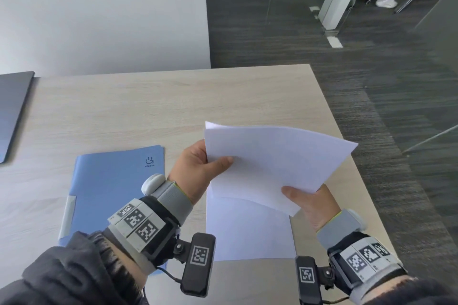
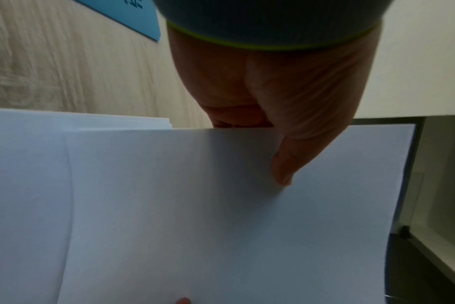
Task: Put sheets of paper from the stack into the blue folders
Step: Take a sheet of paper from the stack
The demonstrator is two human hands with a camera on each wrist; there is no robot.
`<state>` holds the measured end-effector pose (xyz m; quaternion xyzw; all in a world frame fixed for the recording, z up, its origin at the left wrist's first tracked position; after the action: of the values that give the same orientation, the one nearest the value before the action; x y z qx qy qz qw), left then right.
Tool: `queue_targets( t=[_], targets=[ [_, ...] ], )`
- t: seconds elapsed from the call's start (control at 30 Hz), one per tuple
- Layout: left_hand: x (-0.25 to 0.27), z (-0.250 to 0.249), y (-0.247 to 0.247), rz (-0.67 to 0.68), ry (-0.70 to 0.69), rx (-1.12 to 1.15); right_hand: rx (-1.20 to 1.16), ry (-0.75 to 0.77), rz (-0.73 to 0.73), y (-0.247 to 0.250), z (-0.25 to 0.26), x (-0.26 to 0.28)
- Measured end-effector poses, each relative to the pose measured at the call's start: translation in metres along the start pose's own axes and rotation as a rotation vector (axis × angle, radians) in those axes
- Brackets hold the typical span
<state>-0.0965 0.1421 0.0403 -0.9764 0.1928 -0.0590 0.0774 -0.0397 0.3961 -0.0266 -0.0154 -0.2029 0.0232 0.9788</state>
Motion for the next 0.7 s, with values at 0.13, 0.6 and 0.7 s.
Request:
queue_targets(
  t=[0.13, 0.6, 0.7],
  targets=[
    [0.003, 0.018, 0.001, 0.026, 0.113, -0.104, 0.075, -0.065, -0.018, 0.002, -0.008, -0.002],
    [0.045, 0.034, 0.088, -0.270, 0.371, -0.071, 0.196, -0.150, 0.176, -0.073, -0.019, -0.023],
    [0.068, 0.046, 0.116, -0.192, 0.526, -0.422, 0.262, -0.212, 0.208, -0.095, -0.040, -0.030]
  ],
)
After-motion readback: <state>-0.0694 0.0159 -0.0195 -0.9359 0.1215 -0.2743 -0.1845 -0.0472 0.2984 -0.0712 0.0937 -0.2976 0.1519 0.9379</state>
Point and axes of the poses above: each hand's wrist, its own x-axis away from the middle knuckle, its own y-axis out of the back of the hand, z = x × y, the point moved 5 cm from there along -x, towards the middle knuckle, and after that the axes turned 13 degrees about z, right-handed, at the moved point
